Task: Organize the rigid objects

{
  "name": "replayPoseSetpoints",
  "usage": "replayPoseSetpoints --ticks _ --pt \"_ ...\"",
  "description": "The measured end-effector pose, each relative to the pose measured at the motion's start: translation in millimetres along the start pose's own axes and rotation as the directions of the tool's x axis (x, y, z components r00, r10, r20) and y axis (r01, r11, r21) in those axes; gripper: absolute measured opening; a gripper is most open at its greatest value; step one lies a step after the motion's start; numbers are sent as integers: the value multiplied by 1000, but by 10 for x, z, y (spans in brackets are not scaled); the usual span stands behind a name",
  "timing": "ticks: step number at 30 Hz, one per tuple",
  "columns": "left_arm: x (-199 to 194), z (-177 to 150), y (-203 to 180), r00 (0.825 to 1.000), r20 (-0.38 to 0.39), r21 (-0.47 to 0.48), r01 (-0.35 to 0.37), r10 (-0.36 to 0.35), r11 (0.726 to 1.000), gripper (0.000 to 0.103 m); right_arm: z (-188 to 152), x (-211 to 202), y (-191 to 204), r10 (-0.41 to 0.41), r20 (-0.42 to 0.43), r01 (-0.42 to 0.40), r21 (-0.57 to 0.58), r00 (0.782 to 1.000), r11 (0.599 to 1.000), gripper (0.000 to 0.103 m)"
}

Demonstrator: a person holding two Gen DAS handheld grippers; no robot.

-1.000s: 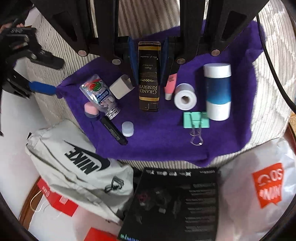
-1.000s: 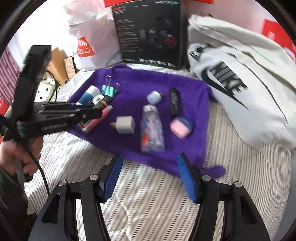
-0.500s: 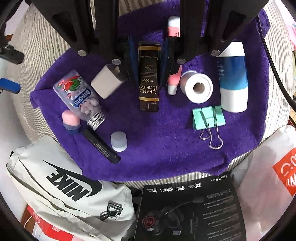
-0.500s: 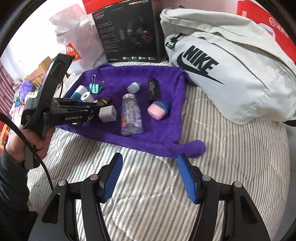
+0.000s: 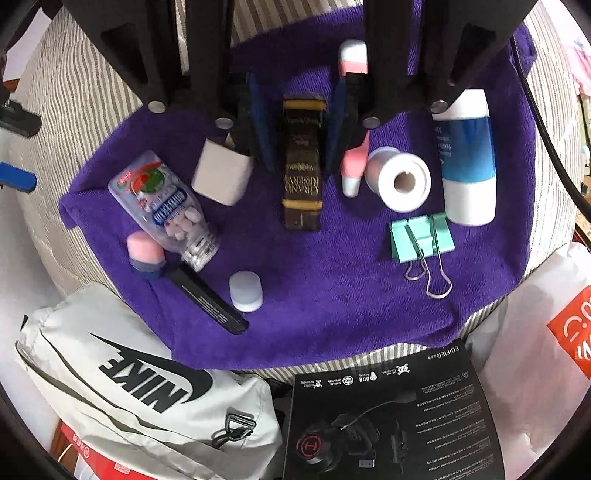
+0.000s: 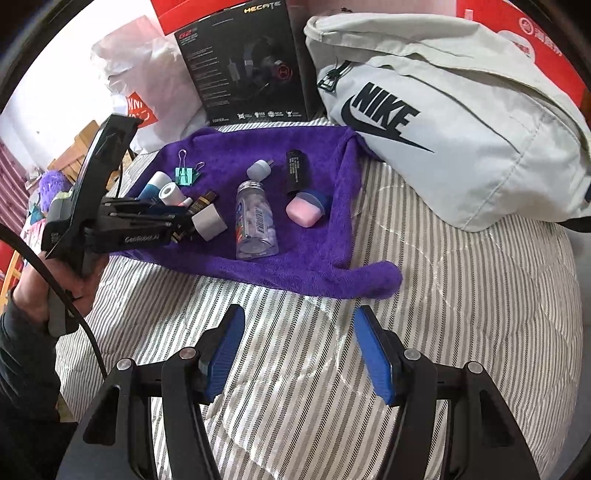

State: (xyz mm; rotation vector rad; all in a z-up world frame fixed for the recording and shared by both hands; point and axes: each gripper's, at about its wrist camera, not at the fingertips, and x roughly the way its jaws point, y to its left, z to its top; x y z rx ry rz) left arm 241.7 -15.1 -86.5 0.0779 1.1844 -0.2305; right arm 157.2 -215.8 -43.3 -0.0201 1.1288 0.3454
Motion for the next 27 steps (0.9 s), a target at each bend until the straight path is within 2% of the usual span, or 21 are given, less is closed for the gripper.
replayPoseSetpoints --ticks 4,8,10,11,12,13,15,17,20,23,27 --pt "-47 -90 8 1000 -18 -8 4 -4 1000 32 -35 -92 -2 -7 14 6 22 1000 1000 62" --pt "-158 -198 22 1000 -22 -19 15 -15 1000 37 -44 -214 39 -17 42 15 43 999 999 75" --pt "-265 -243 23 1000 2 -22 -1 1 1000 45 -31 -269 73 -30 58 27 51 998 998 76" --pt "-350 -277 28 1000 13 -32 -8 8 999 53 -23 -297 94 -31 63 27 56 998 998 76" --pt "-409 -299 31 1000 22 -40 -6 6 999 63 -10 -324 111 -23 69 19 64 997 998 79" --pt "-517 -344 26 999 42 -49 10 -8 999 67 2 -346 138 -18 73 13 73 997 997 82" --pt "-686 -417 0 997 74 -54 27 -23 998 82 20 -379 190 -25 85 17 92 996 996 93" --pt "-901 -532 -49 994 111 -56 17 -11 998 90 29 -421 267 -27 100 17 99 995 995 95" --pt "-1132 -660 -82 990 138 -69 0 10 998 96 22 -453 392 -39 96 29 99 995 995 100" --pt "-1359 -772 -89 984 171 -114 -36 55 993 96 -7 -509 481 -41 106 29 115 993 993 103" --pt "-1672 -940 -72 974 221 -166 -4 41 986 96 -67 -582 562 -95 99 81 129 991 988 103"
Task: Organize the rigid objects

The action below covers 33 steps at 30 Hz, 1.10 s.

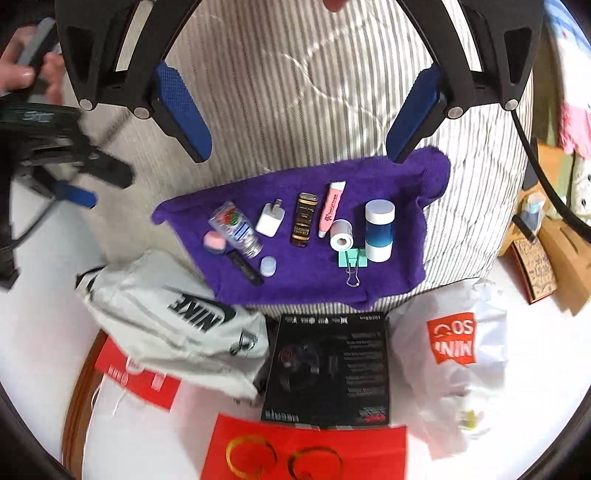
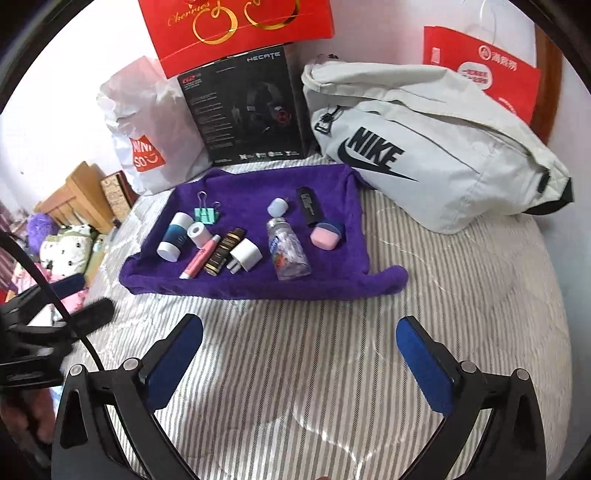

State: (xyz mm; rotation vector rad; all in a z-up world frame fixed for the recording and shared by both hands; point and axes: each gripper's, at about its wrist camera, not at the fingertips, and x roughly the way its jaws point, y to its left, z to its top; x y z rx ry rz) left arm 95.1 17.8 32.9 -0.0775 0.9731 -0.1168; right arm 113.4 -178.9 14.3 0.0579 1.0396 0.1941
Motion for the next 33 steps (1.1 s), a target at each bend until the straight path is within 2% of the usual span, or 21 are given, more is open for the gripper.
replayPoseSetpoints --ticks 5,11,16,33 --pt "-270 -83 49 997 52 -58 -46 49 997 96 -53 -153 65 -56 9 56 -1 998 998 103" --pt "-387 -155 93 998 60 -100 -16 22 995 96 -108 -317 161 -120 17 121 -33 993 992 103" --pt "-448 -235 41 997 61 -63 -45 49 997 96 -153 -447 204 -136 37 137 -41 990 990 103" --pt "-580 -276 -4 996 72 -62 -49 53 997 96 -202 -673 262 -141 75 145 -56 987 988 103"
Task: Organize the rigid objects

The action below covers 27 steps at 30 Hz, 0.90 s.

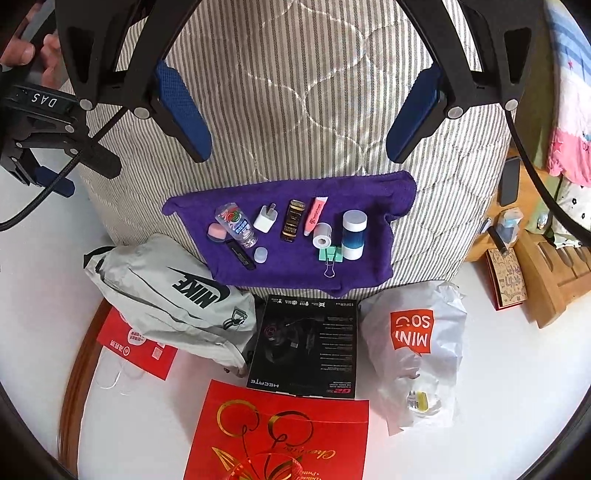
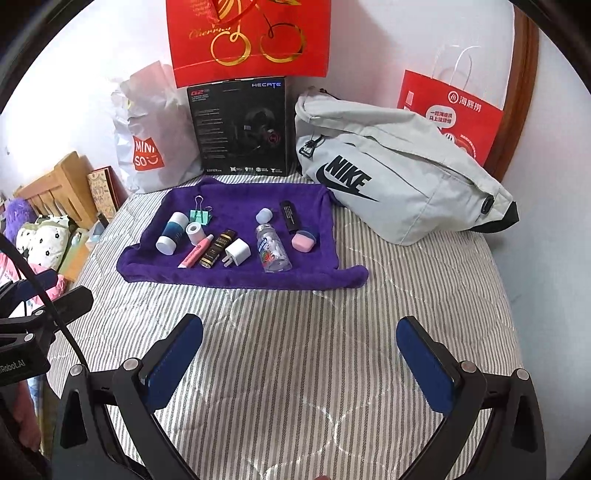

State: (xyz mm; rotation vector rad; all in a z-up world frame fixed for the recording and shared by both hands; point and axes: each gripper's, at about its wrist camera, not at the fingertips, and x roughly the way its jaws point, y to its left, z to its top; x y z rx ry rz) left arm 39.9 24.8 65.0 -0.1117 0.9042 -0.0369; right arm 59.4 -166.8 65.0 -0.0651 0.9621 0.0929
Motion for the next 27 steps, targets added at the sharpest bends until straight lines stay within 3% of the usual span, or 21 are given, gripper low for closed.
replayPoseSetpoints --ticks 27 --pt "32 -55 4 999 -31 21 -12 13 1000 96 -32 -47 -17 -3 10 3 2 1000 1000 103"
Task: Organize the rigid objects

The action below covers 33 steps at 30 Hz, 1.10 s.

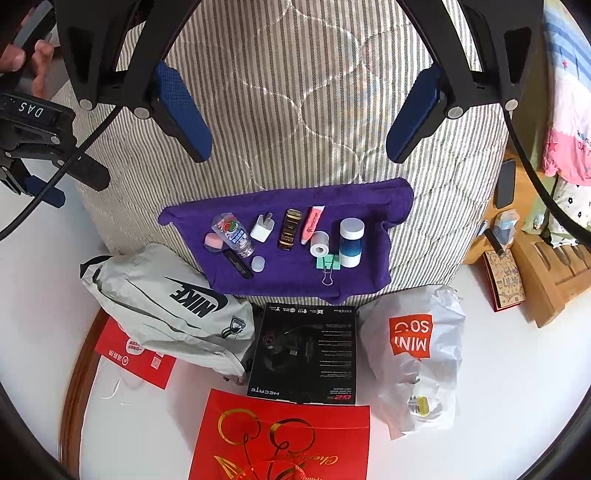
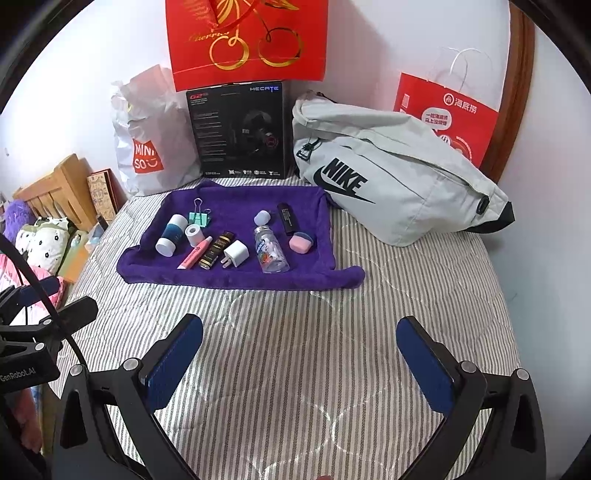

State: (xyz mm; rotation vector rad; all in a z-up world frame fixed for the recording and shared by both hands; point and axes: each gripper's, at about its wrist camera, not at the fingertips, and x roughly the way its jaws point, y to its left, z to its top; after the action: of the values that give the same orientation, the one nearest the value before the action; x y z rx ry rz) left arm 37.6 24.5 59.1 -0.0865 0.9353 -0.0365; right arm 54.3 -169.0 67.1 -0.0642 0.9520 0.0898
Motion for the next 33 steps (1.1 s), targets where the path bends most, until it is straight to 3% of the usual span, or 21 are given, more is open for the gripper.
replayPoseSetpoints --ticks 33 --pt "31 -20 -1 1000 -14 19 -10 11 1000 96 -30 -45 -31 -6 8 6 5 1000 1000 103"
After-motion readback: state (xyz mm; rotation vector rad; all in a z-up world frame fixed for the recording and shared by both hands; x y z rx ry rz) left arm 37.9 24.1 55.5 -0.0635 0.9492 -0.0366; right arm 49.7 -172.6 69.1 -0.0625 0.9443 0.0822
